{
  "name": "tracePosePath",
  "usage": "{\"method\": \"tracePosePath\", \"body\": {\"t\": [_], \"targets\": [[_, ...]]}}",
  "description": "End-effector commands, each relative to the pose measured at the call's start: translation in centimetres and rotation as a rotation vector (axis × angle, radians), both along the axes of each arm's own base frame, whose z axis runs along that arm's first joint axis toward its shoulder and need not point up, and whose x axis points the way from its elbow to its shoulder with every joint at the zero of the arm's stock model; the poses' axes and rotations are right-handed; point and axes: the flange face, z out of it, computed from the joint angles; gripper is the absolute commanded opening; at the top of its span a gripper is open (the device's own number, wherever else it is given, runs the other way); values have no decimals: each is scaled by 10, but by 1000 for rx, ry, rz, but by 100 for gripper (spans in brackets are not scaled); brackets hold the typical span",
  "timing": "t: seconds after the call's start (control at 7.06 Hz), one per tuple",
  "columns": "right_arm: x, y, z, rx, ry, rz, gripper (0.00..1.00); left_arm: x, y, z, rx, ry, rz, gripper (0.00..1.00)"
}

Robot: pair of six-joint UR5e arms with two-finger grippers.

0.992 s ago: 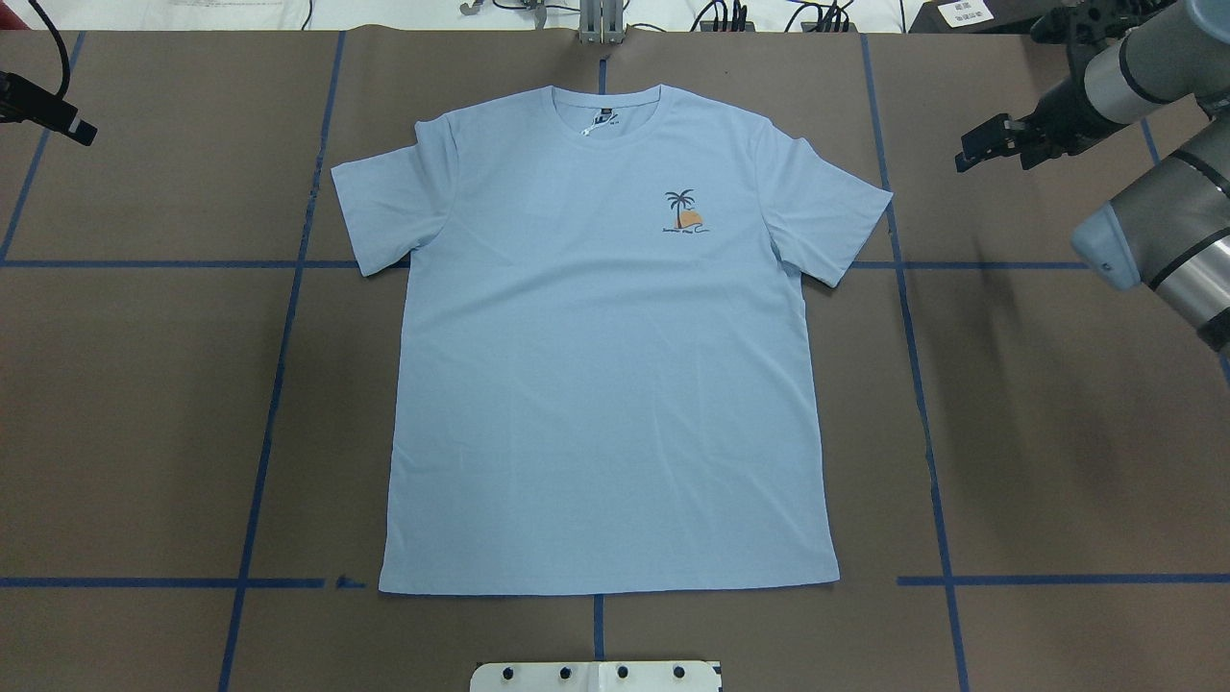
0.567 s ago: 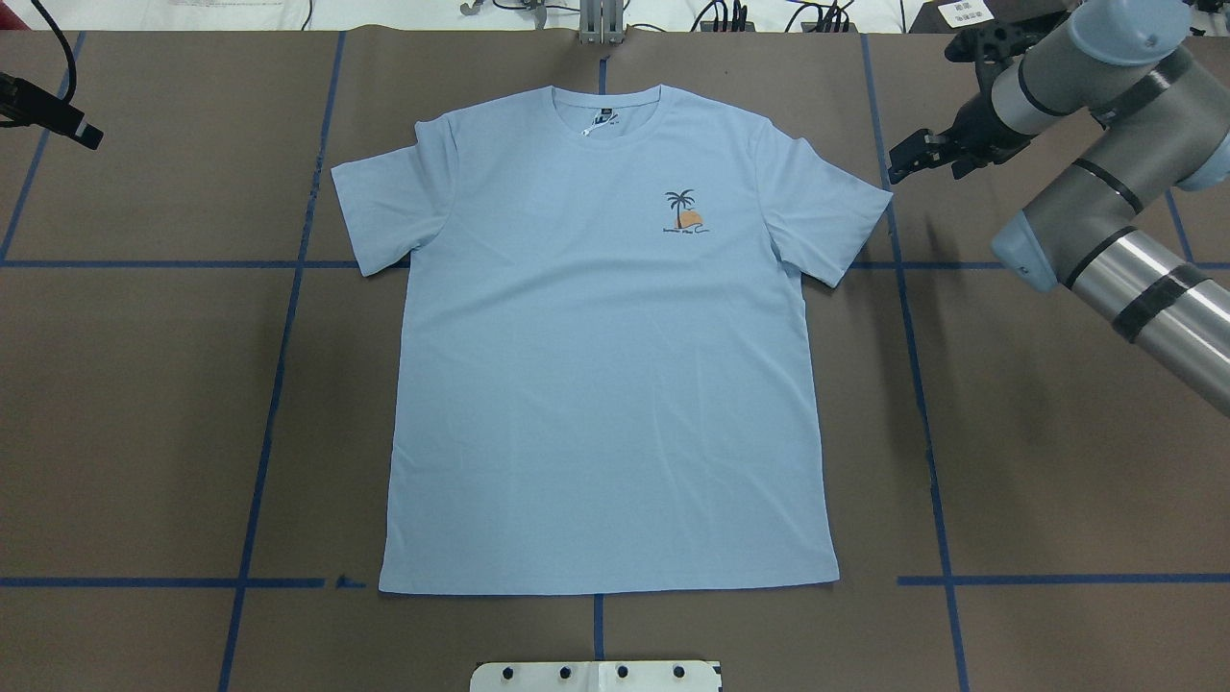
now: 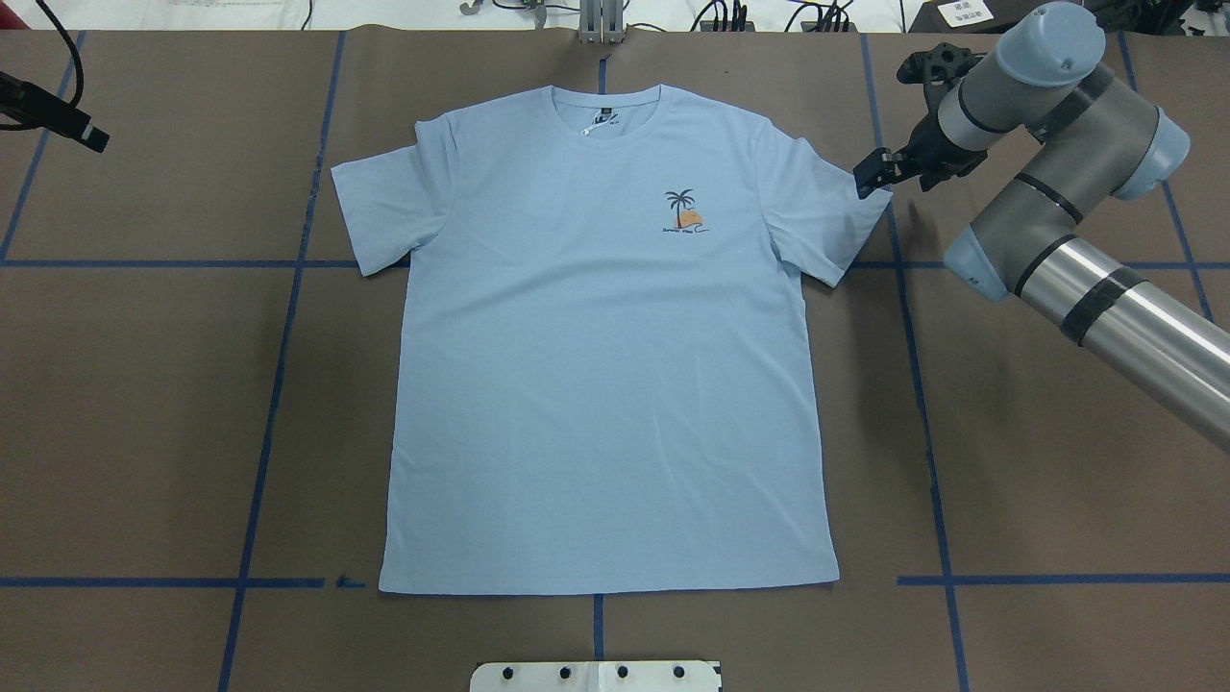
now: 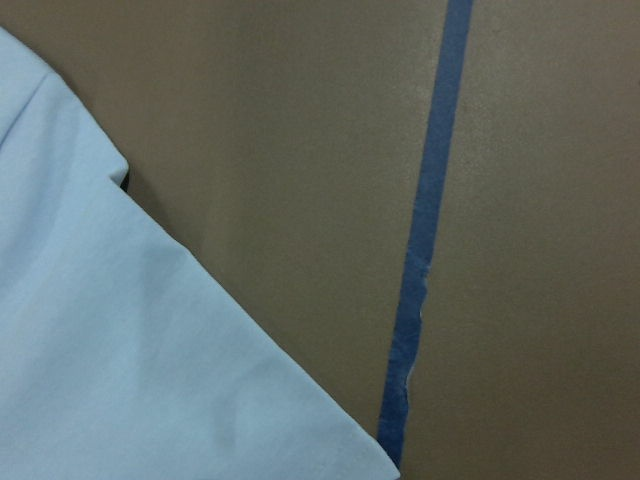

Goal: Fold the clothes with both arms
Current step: 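Lower the right gripper and grasp the sleeve nearest it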

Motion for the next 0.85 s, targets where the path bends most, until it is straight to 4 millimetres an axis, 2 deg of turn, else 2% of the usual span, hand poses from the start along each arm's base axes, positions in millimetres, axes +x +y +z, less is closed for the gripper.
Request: {"method": "tracePosePath", "body": {"t": [0.0,0.28,0.43,0.57,0.71], "targets": [[-8,2,7,-10,10,-8,66,-1,1,0,0,4,0,100],[-10,0,2,-8,9,-8,42,-3,5,4,17,9,-1,100],[-10,-2,-1,-8,7,-6,25,-4,5,4,19,9,-2,100],[-7,-4,0,-10,7,-2,0,-4,5,4,19,9,-2,100],[-7,-5,-2,-7,6,-2,0,-4,5,5,18,9,-2,100]]}}
